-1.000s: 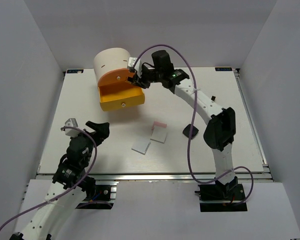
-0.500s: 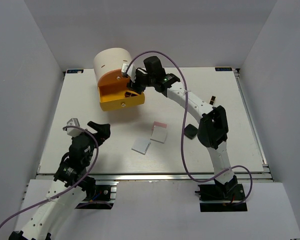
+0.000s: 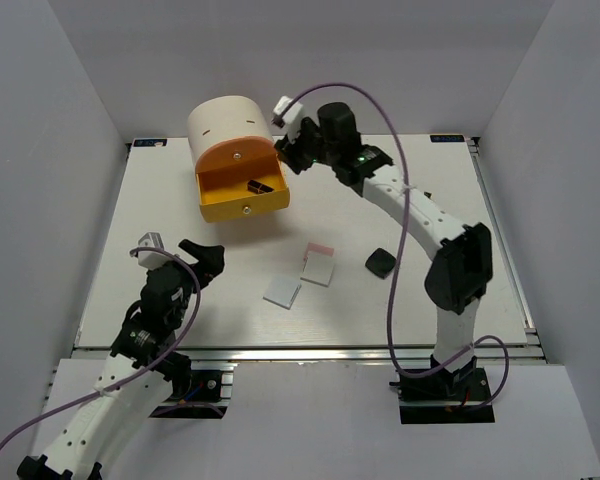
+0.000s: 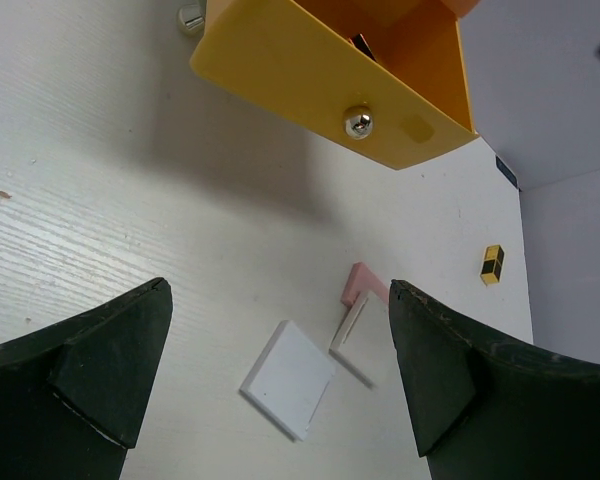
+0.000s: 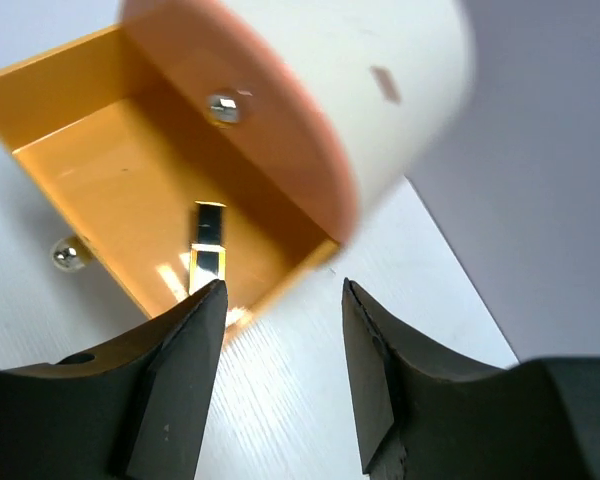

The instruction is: Organize the makeup

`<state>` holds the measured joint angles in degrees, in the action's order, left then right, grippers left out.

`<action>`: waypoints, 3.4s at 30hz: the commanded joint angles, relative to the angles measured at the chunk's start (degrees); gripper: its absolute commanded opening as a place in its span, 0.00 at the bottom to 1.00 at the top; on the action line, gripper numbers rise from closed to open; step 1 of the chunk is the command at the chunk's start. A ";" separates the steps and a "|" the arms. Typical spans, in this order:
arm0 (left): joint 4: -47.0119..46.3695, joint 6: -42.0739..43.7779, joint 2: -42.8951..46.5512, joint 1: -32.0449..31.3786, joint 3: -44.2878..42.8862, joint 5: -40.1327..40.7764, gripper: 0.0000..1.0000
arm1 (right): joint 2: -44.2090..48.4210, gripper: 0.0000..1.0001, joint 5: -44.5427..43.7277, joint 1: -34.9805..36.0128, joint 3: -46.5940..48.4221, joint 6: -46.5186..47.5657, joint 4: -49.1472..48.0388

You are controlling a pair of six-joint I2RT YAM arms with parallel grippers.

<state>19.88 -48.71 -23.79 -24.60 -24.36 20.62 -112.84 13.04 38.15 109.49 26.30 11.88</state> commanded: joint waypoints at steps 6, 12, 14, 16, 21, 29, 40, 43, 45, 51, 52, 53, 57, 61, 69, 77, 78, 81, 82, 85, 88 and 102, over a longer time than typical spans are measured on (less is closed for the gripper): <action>-4.93 1.25 -3.45 -0.19 0.54 -3.65 0.98 | 13.51 0.54 -1.18 -17.48 -10.95 -22.34 -2.74; -7.22 1.25 -5.65 -0.19 0.46 -4.98 0.98 | 15.54 0.58 -6.35 -29.70 -20.36 -28.50 -1.51; -8.01 1.33 -6.79 -0.19 0.10 -5.42 0.98 | 14.67 0.61 -6.44 -33.56 -21.86 -29.03 -0.81; -8.54 1.42 -8.19 -0.19 -0.16 -6.03 0.98 | 13.18 0.62 -6.01 -36.64 -22.30 -29.91 0.33; -9.68 0.81 -10.48 -0.19 -0.34 -7.35 0.98 | 9.92 0.61 -4.95 -40.96 -23.27 -31.05 1.48; -9.60 0.72 -13.82 -0.19 -1.83 -7.53 0.98 | 3.33 0.57 -7.75 -41.40 -24.50 -28.94 1.13; -8.63 -0.07 -13.56 -0.27 -0.60 -7.35 0.98 | -1.86 0.57 -12.77 -41.23 -25.73 -27.45 -0.19; -8.37 0.02 -13.56 -0.19 -0.60 -7.26 0.98 | -2.65 0.57 -12.77 -41.14 -26.69 -27.36 -0.63; -8.19 -0.07 -13.65 -0.19 -0.60 -7.17 0.98 | -3.35 0.57 -12.77 -40.88 -27.31 -27.19 -1.07; -7.93 -0.16 -13.83 -0.19 -0.43 -6.91 0.98 | -5.29 0.55 -15.23 -40.09 -26.61 -27.27 -1.60; -7.93 -0.16 -14.00 -0.27 -0.34 -6.91 0.98 | -5.46 0.55 -15.50 -40.00 -26.52 -27.36 -1.86; -7.93 -0.16 -14.09 -0.19 -0.34 -6.82 0.98 | -5.55 0.54 -15.59 -39.91 -26.52 -27.36 -1.95; -8.19 -0.07 -14.44 -0.19 -0.25 -6.74 0.98 | -6.08 0.49 -15.76 -39.65 -26.70 -27.45 -2.04; -8.72 0.10 -15.06 -0.19 -0.42 -6.91 0.98 | -5.99 0.42 -15.15 -39.65 -27.40 -27.10 -2.12; -9.33 0.37 -14.97 -0.19 -0.34 -6.91 0.98 | -0.90 0.01 -4.44 -38.24 -25.29 -23.67 -0.81; -9.68 0.46 -12.34 -0.19 0.10 -6.91 0.98 | 9.11 0.00 19.29 -25.52 -19.33 -13.40 1.48; -9.42 0.46 -11.98 -0.27 0.10 -6.74 0.98 | 9.82 0.00 21.39 -24.02 -18.71 -11.56 1.48; -8.55 0.37 -10.05 -0.19 0.28 -6.30 0.98 | 12.02 0.00 26.94 -18.04 -15.63 -5.75 0.96; -8.19 0.28 -9.52 -0.19 0.28 -6.12 0.98 | 12.20 0.00 27.04 -16.63 -14.67 -3.82 0.17; -7.40 -0.16 -7.42 -0.19 0.72 -5.51 0.98 | 10.81 0.00 26.34 -11.09 -9.66 0.04 0.07; -7.05 -0.77 -5.57 -0.19 1.07 -5.24 0.98 | 8.09 0.00 24.15 -6.35 -4.74 2.87 0.51; -5.90 -2.09 -3.01 -0.19 1.24 -4.80 0.98 | -6.60 0.05 13.25 2.80 7.84 10.43 0.95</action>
<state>13.47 -50.28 -27.40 -24.60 -23.70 14.83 -118.80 29.69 40.66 112.90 34.57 13.69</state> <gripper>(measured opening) 0.981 0.339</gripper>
